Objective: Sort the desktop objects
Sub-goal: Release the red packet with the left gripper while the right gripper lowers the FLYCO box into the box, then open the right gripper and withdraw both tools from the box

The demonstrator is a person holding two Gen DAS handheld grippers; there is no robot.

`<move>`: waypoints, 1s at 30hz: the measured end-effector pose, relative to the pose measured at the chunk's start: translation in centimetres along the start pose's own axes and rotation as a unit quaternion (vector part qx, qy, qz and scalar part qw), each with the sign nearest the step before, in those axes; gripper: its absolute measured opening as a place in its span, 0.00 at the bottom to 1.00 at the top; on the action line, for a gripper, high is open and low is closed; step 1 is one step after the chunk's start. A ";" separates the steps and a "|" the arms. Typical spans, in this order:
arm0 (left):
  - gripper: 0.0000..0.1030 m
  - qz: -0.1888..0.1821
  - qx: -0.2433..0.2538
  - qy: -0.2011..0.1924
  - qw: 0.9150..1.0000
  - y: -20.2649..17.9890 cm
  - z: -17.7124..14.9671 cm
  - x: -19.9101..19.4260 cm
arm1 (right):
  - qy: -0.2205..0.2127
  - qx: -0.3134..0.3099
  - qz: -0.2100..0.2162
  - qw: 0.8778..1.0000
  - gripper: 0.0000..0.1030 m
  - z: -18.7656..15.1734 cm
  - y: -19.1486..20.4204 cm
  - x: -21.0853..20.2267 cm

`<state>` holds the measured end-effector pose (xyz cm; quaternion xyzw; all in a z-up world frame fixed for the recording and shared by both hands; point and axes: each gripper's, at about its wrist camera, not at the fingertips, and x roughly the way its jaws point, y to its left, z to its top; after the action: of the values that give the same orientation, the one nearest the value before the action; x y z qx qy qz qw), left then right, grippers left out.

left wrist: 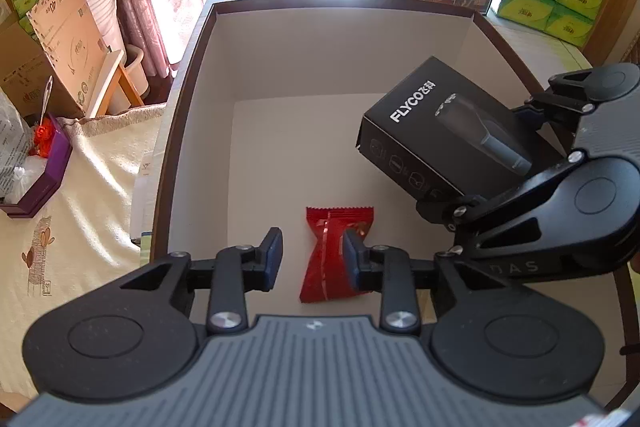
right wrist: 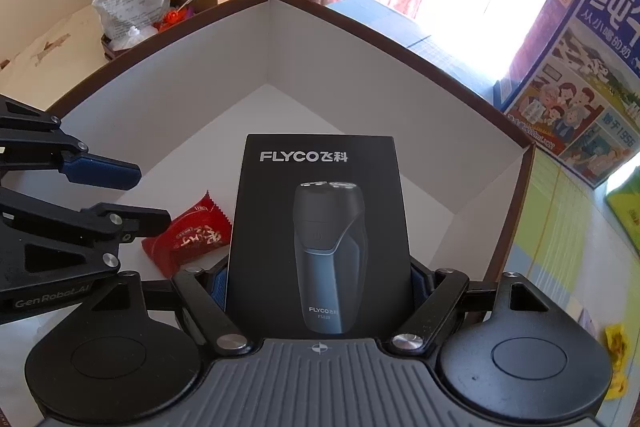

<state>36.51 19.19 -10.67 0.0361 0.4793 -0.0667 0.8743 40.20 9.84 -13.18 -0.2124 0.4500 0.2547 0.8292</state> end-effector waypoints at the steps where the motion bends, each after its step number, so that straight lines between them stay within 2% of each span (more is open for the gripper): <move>1: 0.27 0.000 0.000 0.000 1.000 0.0 0.0 0.0 | -0.003 -0.001 0.000 1.000 0.74 0.0 0.0 0.1; 6: 0.28 0.001 0.000 -0.001 1.000 -0.1 0.0 -0.1 | -0.011 -0.010 -0.004 1.000 0.75 -0.1 0.0 0.0; 17: 0.45 -0.002 0.004 -0.006 1.000 -0.7 -0.2 -1.5 | -0.043 -0.034 -0.002 0.999 0.87 -1.6 -0.5 -2.1; 22: 0.65 0.014 0.011 -0.018 1.000 -0.9 -0.4 -3.0 | -0.064 -0.026 0.018 0.997 0.93 -2.5 -0.8 -3.4; 30: 0.78 0.017 0.000 -0.035 0.999 -0.9 -0.7 -5.7 | -0.088 -0.009 0.030 0.996 0.98 -3.2 -0.7 -5.8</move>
<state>32.79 18.88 -6.20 0.0419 0.4478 -0.0532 0.8916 35.91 6.16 -9.76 -0.1826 0.3792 0.3016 0.8555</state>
